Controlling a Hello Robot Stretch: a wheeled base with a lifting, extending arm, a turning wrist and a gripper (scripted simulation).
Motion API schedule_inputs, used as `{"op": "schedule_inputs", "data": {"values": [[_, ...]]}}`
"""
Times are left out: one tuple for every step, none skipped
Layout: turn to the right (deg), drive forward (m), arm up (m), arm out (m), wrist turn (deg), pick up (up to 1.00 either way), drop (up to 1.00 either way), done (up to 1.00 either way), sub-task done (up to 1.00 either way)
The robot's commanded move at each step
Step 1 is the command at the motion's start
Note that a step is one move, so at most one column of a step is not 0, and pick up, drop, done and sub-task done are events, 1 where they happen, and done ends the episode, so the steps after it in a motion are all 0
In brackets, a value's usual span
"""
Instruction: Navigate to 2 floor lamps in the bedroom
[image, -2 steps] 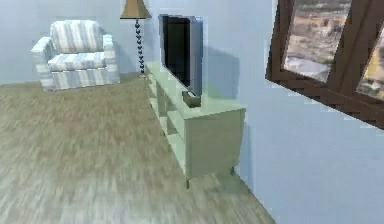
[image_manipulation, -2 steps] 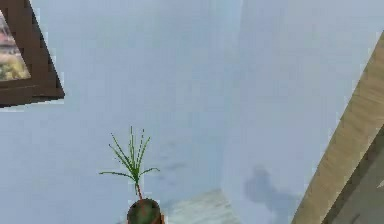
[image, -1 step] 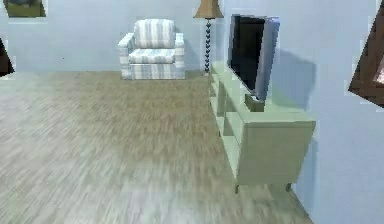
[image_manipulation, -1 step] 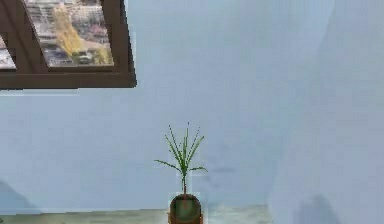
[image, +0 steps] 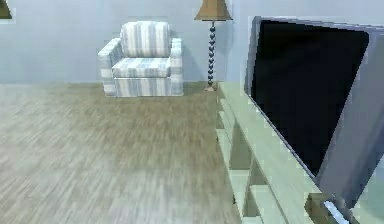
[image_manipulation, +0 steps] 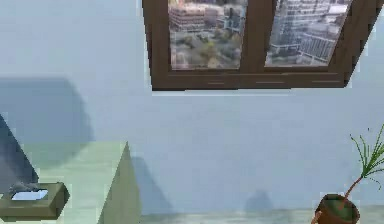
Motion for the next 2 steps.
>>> {"op": "schedule_inputs", "data": {"values": [[0.0,1.00,0.00,0.00,0.0,0.00,0.00,0.00,0.00],[-3.0,0.00,0.00,0.00,0.0,0.00,0.00,0.00,0.00]]}}
